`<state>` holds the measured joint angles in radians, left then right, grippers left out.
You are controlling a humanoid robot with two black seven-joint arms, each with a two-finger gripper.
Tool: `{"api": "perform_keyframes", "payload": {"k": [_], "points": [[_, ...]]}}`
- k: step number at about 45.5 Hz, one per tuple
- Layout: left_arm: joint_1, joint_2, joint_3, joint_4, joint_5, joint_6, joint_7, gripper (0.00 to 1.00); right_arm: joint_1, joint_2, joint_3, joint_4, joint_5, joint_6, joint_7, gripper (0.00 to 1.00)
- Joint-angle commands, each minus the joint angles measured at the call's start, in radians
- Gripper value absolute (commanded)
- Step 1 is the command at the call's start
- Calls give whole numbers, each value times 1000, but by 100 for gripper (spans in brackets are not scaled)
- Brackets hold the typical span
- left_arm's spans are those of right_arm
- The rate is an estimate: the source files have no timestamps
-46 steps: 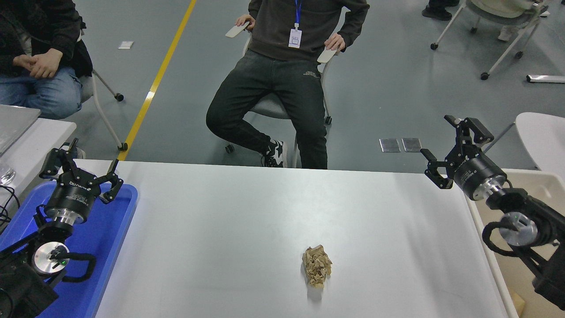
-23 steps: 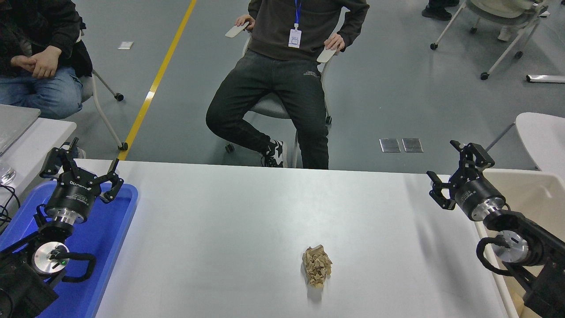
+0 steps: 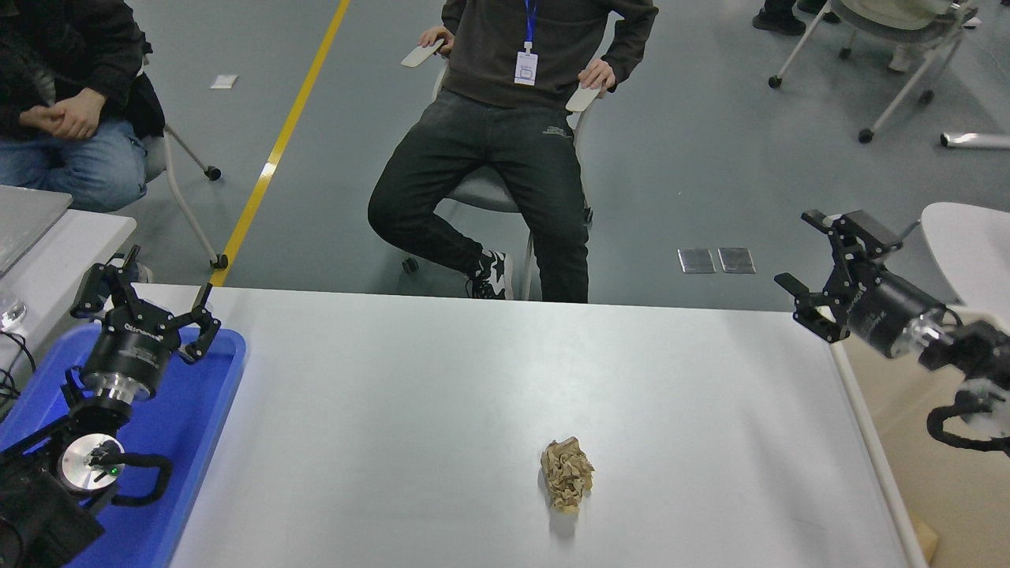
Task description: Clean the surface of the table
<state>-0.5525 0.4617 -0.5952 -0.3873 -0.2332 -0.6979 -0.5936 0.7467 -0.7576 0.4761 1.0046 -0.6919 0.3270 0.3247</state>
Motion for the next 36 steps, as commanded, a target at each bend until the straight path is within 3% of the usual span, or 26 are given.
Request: {"api": "perform_keyframes", "payload": {"k": [1, 9, 18, 36], "points": [[0, 0, 0, 1, 0, 0, 0, 100, 186, -55, -226, 120, -386, 41, 1, 99], [-1, 0, 0, 1, 0, 0, 0, 100, 339, -34, -462, 218, -529, 64, 1, 99], [-1, 0, 0, 1, 0, 0, 0, 100, 474, 130, -721, 196, -557, 64, 1, 99], [-1, 0, 0, 1, 0, 0, 0, 100, 487, 421, -887, 40, -586, 61, -1, 99]]}}
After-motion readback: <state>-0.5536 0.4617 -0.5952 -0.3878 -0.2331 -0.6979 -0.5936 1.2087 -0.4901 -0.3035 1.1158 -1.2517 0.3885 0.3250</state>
